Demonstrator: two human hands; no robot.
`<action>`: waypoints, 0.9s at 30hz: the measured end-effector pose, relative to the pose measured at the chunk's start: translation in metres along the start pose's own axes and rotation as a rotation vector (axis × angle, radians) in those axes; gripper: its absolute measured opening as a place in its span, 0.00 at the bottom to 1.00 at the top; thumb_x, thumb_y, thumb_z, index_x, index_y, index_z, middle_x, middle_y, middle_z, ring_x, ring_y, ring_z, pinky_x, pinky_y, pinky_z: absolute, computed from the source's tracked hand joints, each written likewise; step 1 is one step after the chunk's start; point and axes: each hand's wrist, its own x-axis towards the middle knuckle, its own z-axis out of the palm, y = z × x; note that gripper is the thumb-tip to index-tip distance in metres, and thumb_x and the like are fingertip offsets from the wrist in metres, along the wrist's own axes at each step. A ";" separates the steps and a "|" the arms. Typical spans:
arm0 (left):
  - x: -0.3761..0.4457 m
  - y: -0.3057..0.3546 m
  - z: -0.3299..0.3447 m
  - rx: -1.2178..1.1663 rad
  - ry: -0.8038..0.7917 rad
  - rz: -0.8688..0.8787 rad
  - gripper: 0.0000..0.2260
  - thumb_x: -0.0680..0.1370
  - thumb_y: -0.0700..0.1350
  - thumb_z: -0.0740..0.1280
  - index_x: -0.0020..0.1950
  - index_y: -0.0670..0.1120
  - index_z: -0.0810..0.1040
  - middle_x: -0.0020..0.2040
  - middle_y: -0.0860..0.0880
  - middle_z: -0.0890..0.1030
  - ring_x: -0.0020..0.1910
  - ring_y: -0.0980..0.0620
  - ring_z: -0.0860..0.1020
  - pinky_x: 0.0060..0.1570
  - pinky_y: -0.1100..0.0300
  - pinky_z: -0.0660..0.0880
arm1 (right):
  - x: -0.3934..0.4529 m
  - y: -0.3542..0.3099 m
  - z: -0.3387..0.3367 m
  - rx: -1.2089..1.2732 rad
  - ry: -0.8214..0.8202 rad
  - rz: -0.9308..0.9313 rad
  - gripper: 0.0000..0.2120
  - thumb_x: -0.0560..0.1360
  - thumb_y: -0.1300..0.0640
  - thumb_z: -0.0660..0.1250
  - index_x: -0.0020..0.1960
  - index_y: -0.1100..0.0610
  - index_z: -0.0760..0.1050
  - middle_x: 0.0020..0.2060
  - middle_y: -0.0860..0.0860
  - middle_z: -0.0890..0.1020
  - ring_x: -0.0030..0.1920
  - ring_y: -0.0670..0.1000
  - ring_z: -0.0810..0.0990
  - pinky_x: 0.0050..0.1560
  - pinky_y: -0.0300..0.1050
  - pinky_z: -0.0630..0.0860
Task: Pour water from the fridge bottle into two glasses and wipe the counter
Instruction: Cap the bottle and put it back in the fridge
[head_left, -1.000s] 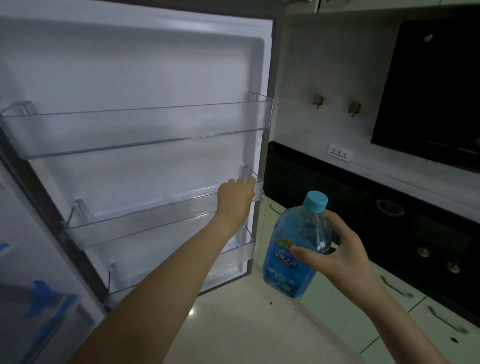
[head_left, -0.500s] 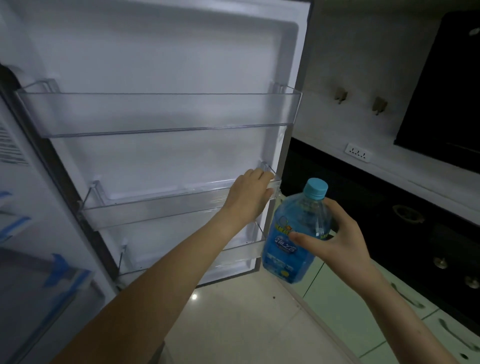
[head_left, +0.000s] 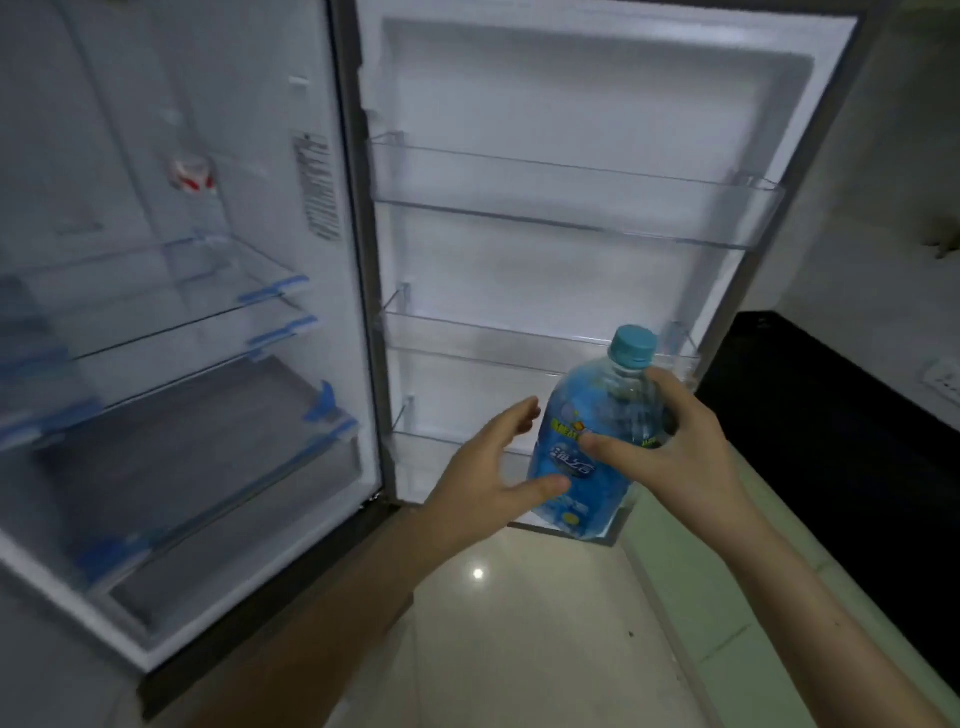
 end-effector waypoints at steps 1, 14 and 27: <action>-0.011 0.000 -0.005 0.002 0.032 -0.014 0.37 0.70 0.57 0.73 0.75 0.51 0.62 0.69 0.57 0.72 0.68 0.60 0.69 0.66 0.64 0.67 | 0.001 -0.003 0.010 0.018 -0.039 -0.010 0.29 0.63 0.65 0.80 0.61 0.54 0.75 0.51 0.46 0.83 0.49 0.41 0.82 0.42 0.30 0.76; -0.099 -0.023 -0.150 0.065 0.529 -0.170 0.24 0.71 0.46 0.75 0.63 0.59 0.71 0.58 0.58 0.79 0.58 0.61 0.77 0.55 0.65 0.75 | 0.044 -0.055 0.192 0.248 -0.485 -0.115 0.26 0.64 0.65 0.79 0.58 0.51 0.76 0.48 0.42 0.84 0.48 0.43 0.83 0.41 0.33 0.78; -0.027 -0.039 -0.354 0.123 0.676 -0.061 0.24 0.70 0.44 0.77 0.63 0.51 0.73 0.56 0.56 0.81 0.54 0.62 0.79 0.50 0.66 0.76 | 0.190 -0.133 0.351 0.395 -0.567 -0.277 0.30 0.62 0.58 0.78 0.62 0.53 0.74 0.52 0.47 0.83 0.52 0.43 0.82 0.48 0.33 0.76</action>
